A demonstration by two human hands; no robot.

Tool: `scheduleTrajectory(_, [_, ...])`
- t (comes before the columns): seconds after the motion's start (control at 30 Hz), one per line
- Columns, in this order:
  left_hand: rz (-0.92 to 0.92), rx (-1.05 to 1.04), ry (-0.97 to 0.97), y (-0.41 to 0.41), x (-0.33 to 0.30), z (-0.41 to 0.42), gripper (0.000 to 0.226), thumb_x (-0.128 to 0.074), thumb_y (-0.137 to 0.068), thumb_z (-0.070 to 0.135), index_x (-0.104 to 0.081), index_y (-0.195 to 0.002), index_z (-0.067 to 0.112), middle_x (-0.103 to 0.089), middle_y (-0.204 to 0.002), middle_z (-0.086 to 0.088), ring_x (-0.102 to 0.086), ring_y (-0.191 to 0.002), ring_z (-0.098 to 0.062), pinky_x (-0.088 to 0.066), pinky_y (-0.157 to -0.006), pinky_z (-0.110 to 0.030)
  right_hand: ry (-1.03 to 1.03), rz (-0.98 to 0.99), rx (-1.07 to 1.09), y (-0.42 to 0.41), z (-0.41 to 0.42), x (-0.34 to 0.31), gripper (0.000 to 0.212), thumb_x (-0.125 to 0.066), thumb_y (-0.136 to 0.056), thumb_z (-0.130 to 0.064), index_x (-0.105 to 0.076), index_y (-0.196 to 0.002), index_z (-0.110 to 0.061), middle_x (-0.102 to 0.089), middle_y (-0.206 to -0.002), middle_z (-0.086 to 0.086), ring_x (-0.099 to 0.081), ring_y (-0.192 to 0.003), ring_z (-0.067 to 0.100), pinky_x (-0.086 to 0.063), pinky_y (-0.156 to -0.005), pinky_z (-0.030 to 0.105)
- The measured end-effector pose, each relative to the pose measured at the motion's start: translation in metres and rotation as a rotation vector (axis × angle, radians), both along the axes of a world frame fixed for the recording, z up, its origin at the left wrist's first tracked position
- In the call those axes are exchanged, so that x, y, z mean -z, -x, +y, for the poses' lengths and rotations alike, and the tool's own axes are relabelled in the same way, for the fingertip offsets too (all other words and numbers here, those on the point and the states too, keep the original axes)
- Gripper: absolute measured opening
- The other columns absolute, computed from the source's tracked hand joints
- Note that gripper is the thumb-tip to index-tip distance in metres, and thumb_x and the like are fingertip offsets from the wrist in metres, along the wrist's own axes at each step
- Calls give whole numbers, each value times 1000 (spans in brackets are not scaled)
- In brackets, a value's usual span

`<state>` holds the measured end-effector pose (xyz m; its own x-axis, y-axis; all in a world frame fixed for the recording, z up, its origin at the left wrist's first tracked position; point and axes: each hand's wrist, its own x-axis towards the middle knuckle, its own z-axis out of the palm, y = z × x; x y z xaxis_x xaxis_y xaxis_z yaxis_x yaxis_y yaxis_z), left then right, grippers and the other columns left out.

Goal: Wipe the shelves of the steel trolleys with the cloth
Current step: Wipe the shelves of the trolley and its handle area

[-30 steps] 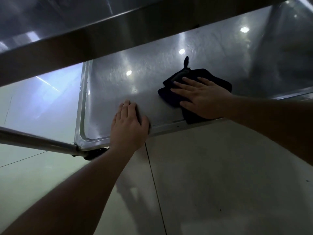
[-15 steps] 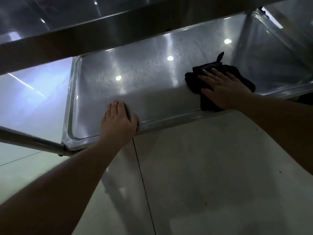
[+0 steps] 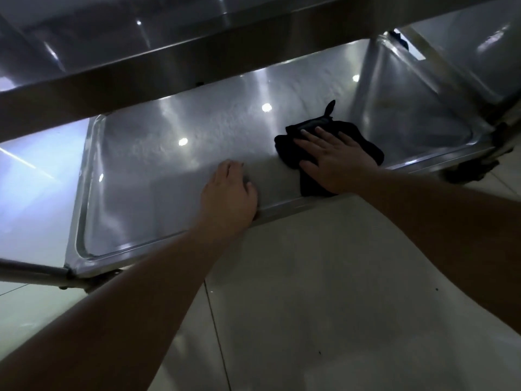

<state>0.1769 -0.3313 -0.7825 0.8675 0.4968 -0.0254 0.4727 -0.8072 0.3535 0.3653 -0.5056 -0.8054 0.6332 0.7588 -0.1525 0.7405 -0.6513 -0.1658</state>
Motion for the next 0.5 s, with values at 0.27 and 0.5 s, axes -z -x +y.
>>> scheduleTrajectory(0.27, [17, 9, -46, -48, 26, -45, 56, -46, -104, 23, -38, -155, 0, -37, -161, -20, -34, -149, -34, -23, -124, -41, -29, 13, -5, -4, -1, 4, 69, -14, -97, -63, -9, -163, -42, 1, -172, -19, 5, -158, 9, 2, -128, 47])
scheduleTrajectory(0.5, [-68, -29, -13, -45, 35, -44, 54, -49, -107, 27, -42, -156, 6, -39, -164, -16, -33, -152, -33, -23, -127, -45, -1, 42, -34, -30, -28, -7, 64, -17, -103, -61, -6, -164, -43, 3, -171, -20, 7, -158, 8, 3, -128, 46])
